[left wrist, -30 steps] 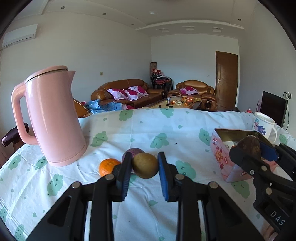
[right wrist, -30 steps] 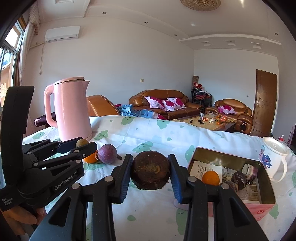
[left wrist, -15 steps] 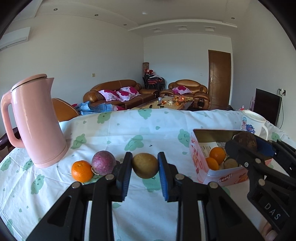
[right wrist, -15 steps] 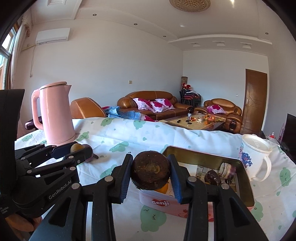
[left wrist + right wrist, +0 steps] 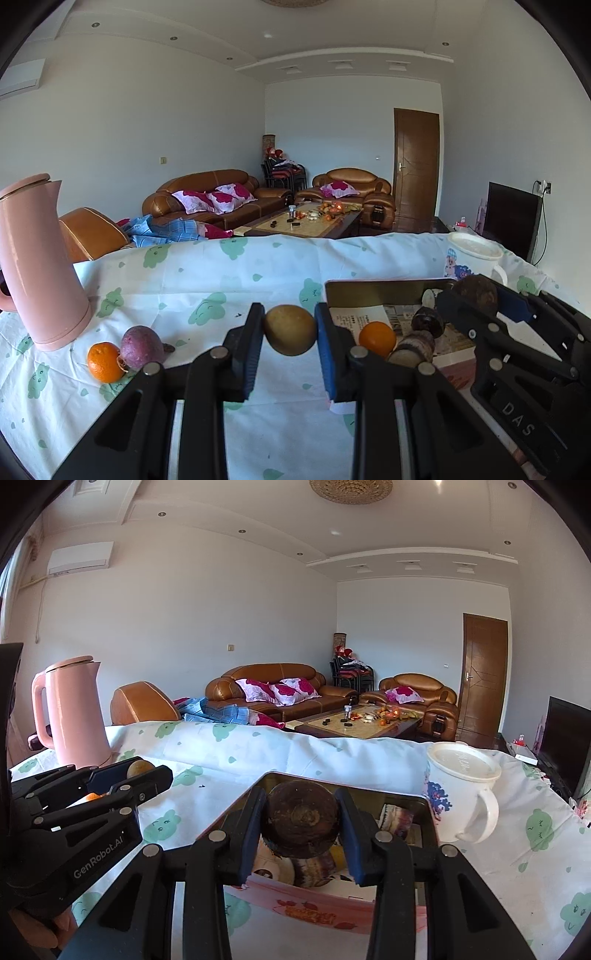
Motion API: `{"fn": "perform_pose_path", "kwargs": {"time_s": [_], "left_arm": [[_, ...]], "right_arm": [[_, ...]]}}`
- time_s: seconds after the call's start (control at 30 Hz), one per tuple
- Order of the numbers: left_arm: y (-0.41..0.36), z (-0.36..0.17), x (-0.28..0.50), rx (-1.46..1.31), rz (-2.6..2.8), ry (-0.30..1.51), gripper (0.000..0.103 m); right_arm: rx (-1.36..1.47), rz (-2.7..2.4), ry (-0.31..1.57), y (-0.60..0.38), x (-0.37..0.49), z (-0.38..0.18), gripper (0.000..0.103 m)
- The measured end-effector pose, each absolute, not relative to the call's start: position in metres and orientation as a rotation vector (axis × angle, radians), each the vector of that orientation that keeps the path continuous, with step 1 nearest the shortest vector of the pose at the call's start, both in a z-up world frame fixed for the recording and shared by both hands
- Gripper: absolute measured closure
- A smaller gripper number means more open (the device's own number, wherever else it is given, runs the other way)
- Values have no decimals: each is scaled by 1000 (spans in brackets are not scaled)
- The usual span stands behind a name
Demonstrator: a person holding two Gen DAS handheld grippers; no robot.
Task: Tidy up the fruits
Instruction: 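Carry the small fruit and dark brown fruit with both tools over the tin box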
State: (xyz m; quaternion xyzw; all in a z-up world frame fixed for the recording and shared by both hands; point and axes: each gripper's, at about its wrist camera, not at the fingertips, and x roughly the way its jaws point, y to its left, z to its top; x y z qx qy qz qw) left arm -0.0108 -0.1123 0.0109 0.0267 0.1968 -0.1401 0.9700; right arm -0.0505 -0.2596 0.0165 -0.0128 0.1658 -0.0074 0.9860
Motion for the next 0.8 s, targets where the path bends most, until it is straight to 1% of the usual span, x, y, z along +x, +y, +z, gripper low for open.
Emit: {"fn": "perform_pose_path", "kwargs": {"time_s": [0.3,0.53,0.8], "left_arm": [[-134,15,-2,16,-329,396,74],[-157,15,4,22,-376,400,74],[-190,12,17,44,-422,418,74]], "right_arm": [[0,-88,319,-295,-49,20,62],[73,-176,306,-333,-48,25,62],[127,-224,344,-358,-38,21,62]]}}
